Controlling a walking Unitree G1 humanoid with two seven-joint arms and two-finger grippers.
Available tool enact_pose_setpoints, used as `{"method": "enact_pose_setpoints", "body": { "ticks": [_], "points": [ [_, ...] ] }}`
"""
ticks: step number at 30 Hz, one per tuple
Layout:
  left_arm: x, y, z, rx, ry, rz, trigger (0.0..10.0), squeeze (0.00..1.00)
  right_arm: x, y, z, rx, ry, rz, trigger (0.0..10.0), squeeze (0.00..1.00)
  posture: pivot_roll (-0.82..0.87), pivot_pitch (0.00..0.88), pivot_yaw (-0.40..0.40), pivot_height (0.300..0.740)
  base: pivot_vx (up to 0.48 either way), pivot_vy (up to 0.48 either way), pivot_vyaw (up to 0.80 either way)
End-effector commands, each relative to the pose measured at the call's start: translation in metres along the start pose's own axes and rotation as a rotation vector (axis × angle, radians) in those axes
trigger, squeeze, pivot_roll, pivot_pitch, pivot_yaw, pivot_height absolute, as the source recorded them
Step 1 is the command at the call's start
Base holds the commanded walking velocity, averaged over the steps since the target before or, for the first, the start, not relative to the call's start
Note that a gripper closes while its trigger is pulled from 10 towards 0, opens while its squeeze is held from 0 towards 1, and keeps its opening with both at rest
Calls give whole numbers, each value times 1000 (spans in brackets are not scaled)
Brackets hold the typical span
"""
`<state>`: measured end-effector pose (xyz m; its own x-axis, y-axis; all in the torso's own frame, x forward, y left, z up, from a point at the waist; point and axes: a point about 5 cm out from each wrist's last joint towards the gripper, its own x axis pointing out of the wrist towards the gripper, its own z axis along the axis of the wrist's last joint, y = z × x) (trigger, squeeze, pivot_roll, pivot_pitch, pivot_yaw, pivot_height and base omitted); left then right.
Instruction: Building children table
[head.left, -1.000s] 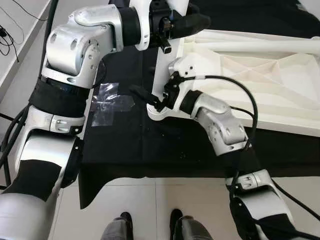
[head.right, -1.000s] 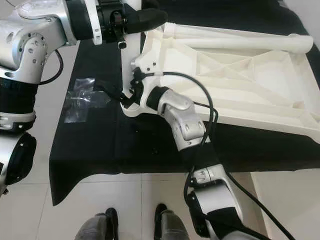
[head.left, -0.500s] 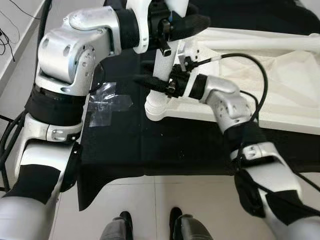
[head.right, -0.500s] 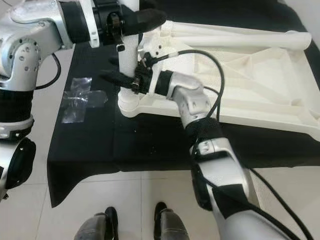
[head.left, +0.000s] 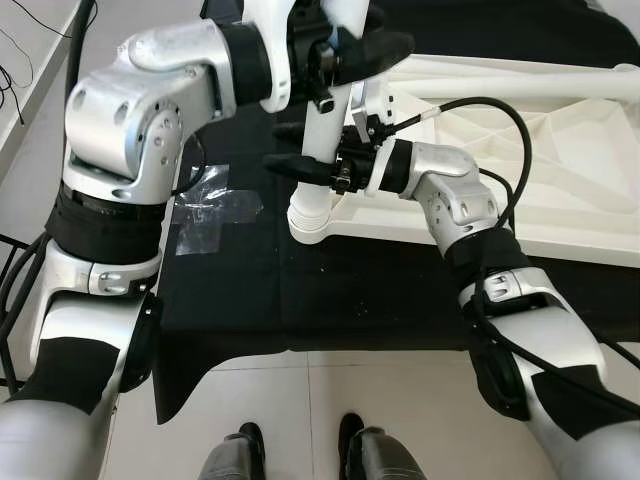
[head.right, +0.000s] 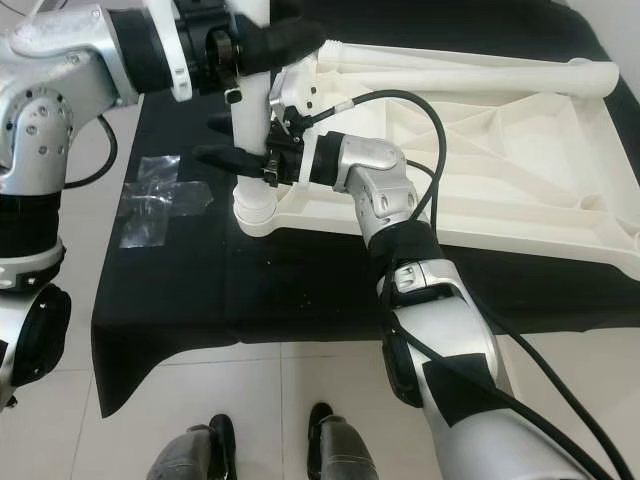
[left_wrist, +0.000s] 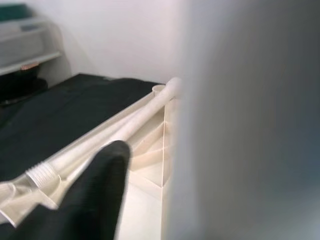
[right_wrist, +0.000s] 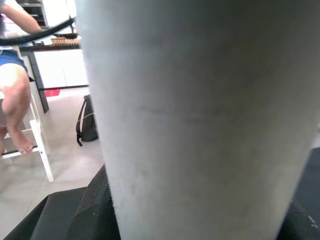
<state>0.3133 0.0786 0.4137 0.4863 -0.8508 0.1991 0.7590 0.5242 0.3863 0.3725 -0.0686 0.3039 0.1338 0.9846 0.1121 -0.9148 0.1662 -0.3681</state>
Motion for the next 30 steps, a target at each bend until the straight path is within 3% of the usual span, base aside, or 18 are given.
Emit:
{"method": "enact_pose_setpoints", "body": {
  "ticks": [1,4,5,6,9,10,11,13,16,20,30],
  "points": [
    [-5,3,-1,-17,7,32,10000,1000,14,14,-12,-8,71,119,0,0,57,289,-52,740,0,0,0],
    [-12,9,1,-22,3,65,10000,1000,14,15,-14,-25,99,105,0,0,57,293,-55,740,0,0,0],
    [-16,11,1,-29,8,72,10000,804,14,14,-16,-24,115,80,0,0,57,293,-55,740,0,0,0],
    [-22,14,1,-29,11,82,10000,0,15,14,-18,-28,148,32,0,0,55,295,-63,740,0,0,0],
    [-30,17,2,-32,19,102,10000,0,18,13,-24,-44,213,-78,0,0,52,299,-68,740,0,0,0],
    [-33,18,2,-36,21,115,10000,0,16,9,-31,-39,275,-219,0,0,43,304,-76,740,0,0,0],
    [-33,18,2,-36,21,115,10000,0,16,9,-31,-39,275,-219,0,0,43,304,-76,740,0,0,0],
    [-39,19,0,-48,30,140,10000,0,4,12,-50,66,349,-491,0,0,31,312,-82,740,0,0,0],
    [-40,19,-2,-53,37,152,10000,0,-3,16,-58,112,367,-574,0,0,26,317,-83,740,0,0,0],
    [-38,16,-8,-66,48,159,10000,0,-20,24,-64,171,346,-791,0,0,20,315,-87,740,0,0,0],
    [-37,15,-7,-55,54,152,10000,0,-16,39,-65,222,326,-908,0,0,24,310,-74,740,0,0,0]
  ]
}}
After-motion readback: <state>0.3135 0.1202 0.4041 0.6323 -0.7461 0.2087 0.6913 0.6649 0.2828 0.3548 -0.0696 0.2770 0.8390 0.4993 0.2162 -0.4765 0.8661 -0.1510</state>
